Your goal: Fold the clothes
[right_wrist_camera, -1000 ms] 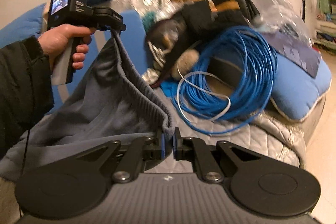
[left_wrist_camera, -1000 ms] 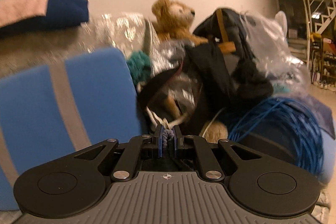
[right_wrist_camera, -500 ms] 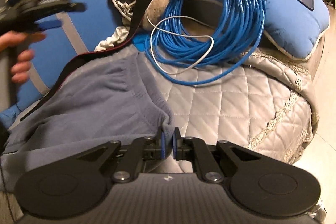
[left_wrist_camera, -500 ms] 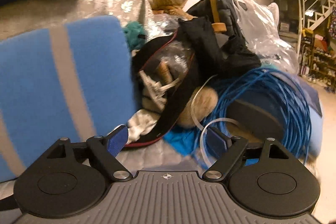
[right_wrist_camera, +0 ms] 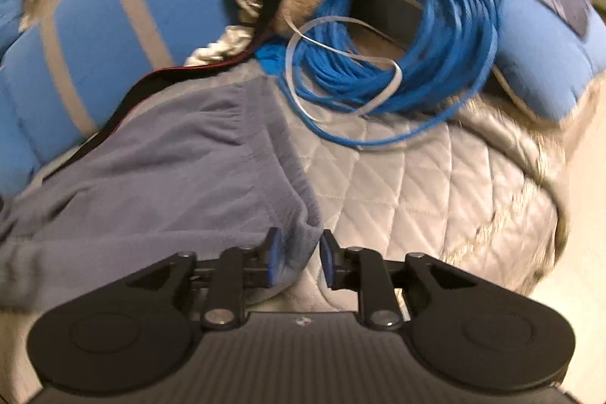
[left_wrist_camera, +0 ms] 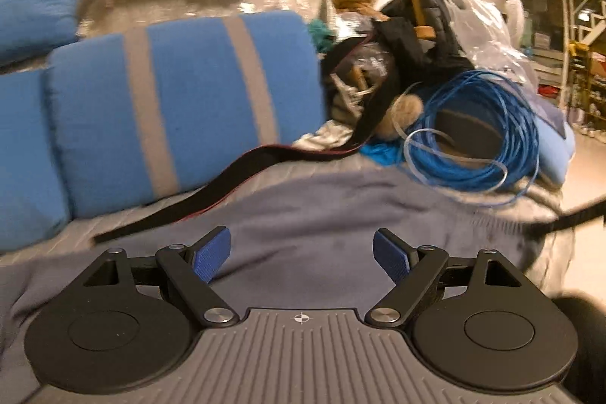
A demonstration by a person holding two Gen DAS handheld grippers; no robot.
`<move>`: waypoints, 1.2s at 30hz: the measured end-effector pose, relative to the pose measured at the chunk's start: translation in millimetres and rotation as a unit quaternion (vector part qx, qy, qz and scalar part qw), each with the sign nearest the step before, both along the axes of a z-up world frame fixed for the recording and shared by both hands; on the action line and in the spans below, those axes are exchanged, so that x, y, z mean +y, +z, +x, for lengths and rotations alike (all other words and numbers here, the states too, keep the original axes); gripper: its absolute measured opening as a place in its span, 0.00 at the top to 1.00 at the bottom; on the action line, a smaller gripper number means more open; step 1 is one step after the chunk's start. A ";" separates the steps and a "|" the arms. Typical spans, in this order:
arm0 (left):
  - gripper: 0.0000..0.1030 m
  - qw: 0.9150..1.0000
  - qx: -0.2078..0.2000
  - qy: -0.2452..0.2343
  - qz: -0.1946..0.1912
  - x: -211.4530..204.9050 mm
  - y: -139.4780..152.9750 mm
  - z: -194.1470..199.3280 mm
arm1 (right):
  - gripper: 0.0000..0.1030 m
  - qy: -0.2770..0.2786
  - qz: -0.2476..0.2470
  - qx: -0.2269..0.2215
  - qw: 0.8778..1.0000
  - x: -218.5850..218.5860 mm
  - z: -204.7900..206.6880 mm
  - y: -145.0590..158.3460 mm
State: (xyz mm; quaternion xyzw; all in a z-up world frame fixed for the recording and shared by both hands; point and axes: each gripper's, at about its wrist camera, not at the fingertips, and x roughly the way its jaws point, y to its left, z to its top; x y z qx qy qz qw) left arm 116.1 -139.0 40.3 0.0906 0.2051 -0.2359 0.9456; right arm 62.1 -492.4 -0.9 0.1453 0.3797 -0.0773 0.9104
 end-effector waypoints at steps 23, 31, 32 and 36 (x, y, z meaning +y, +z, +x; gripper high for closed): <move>0.19 0.987 0.008 0.139 -0.079 89.0 -21.8 -44.6 | 0.20 0.363 -0.479 -0.011 0.799 48.9 -33.0 -40.7; 0.19 0.985 -0.020 0.154 -0.081 89.7 -11.9 -51.9 | 0.21 0.442 -0.601 -0.048 0.664 57.5 -45.9 -90.2; 0.19 0.985 -0.020 0.155 -0.079 89.5 -11.6 -52.1 | 0.21 0.447 -0.612 -0.062 0.650 57.4 -47.9 -95.3; 0.19 0.985 -0.010 0.154 -0.073 88.9 -10.9 -50.6 | 0.21 0.458 -0.663 -0.130 0.577 53.6 -59.7 -116.9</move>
